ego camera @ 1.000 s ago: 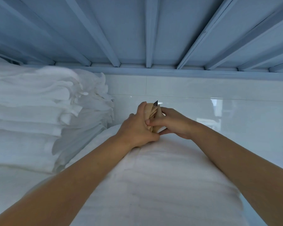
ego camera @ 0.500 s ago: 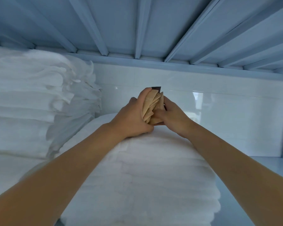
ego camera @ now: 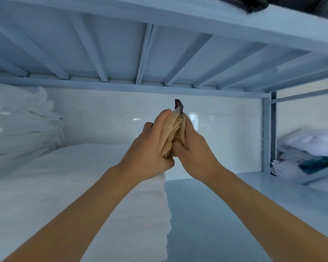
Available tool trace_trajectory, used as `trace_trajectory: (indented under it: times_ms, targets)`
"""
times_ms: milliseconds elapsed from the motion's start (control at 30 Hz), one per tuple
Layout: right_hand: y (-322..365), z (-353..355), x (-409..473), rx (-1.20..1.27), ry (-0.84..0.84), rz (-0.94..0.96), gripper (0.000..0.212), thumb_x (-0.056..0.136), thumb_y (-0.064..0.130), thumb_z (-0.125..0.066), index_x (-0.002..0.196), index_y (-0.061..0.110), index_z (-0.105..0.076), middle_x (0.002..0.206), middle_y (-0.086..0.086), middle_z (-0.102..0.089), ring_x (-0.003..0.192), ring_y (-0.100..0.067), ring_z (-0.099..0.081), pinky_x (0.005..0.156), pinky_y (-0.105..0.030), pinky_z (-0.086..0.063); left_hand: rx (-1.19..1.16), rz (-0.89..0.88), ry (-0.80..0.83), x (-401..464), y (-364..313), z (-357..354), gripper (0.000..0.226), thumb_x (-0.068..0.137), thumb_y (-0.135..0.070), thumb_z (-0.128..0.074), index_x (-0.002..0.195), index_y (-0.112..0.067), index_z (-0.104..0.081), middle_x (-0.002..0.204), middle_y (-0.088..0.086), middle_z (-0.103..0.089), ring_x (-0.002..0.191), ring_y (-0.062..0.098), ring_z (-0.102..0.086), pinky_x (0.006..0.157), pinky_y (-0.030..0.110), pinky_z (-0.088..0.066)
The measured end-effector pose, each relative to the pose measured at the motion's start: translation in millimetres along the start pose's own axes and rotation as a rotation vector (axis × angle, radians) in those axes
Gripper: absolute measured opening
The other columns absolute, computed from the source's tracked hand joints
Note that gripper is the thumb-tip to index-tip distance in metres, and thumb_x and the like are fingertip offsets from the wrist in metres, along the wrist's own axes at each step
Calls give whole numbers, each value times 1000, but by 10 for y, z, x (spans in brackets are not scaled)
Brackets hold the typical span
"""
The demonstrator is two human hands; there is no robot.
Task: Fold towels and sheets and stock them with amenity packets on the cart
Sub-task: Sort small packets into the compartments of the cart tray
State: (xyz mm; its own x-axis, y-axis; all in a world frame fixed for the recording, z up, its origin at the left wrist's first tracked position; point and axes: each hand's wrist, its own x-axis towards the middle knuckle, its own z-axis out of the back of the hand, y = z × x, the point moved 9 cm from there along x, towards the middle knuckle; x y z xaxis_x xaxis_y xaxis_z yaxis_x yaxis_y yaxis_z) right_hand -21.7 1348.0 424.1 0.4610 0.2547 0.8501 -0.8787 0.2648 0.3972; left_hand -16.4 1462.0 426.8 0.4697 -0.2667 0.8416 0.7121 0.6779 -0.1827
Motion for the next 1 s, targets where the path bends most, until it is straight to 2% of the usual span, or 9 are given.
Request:
trace_trajectory:
  times_ms: [167,267,333,400,467,567,633,700,1000]
  targets:
    - [-228,1070,-493,-117,-57,-77,54,91,3,-42,138,32,-41,82,5,-67,73,-14,-66,63,-19,-54,-108,-73,82,71,-843,-823,115,65,-16,-72,155,-51,-10,114,1,-51,99,22,-57,76,49,-55]
    - [-368,1667,-807,-234,-68,-132,52,95,5,-42,141,28,-39,83,1,-65,72,-18,-65,67,-37,-58,-134,-85,100,105,-1316,-1338,115,65,-13,-69,156,-49,-9,113,3,-52,96,24,-57,74,50,-55]
    - [-467,2086,-1031,-472,-91,-156,64,100,9,-44,157,27,-23,91,-5,-61,73,-20,-62,70,-45,-56,-145,-99,99,134,-1624,-1678,115,65,-9,-69,156,-45,-9,115,3,-53,99,24,-56,75,49,-54]
    - [-534,2495,-1277,-697,-111,-173,81,102,11,-46,162,35,2,103,-6,-57,77,-20,-61,71,-40,-55,-151,-107,111,168,-1915,-2008,117,65,-8,-69,156,-46,-8,115,2,-53,100,24,-54,74,49,-55]
    - [-553,2886,-1538,-764,-121,-186,85,102,9,-46,162,37,7,110,-1,-53,86,-13,-60,76,-27,-51,-146,-121,135,198,-2217,-2329,118,66,-10,-71,156,-47,-5,116,2,-53,99,24,-54,75,49,-55]
    - [-560,3426,-1888,-861,-113,-190,91,99,3,-48,162,37,9,103,15,-40,77,3,-47,68,-10,-41,-169,-151,166,233,-2706,-2770,117,67,-14,-74,157,-46,-5,117,1,-52,97,23,-56,75,47,-56]
    - [-604,3804,-2080,-937,-110,-249,92,98,4,-49,162,35,9,111,3,-46,70,-2,-44,60,-14,-37,-188,-174,182,267,-3025,-3020,116,67,-16,-72,157,-46,-4,119,-1,-52,92,23,-55,74,47,-55]
    - [-643,4164,-2263,-1010,-108,-310,93,96,5,-50,162,33,9,122,-7,-48,75,-12,-47,67,-20,-37,-198,-205,194,303,-3321,-3248,116,69,-16,-71,157,-46,-3,120,0,-52,91,24,-54,74,47,-55]
    - [-815,5379,-3028,-1265,-146,-497,91,91,1,-53,163,25,-1,143,-11,-36,99,-32,-51,80,-43,-50,-250,-373,217,434,-4291,-4177,114,66,-8,-74,158,-41,-14,116,4,-52,88,25,-59,63,47,-56]
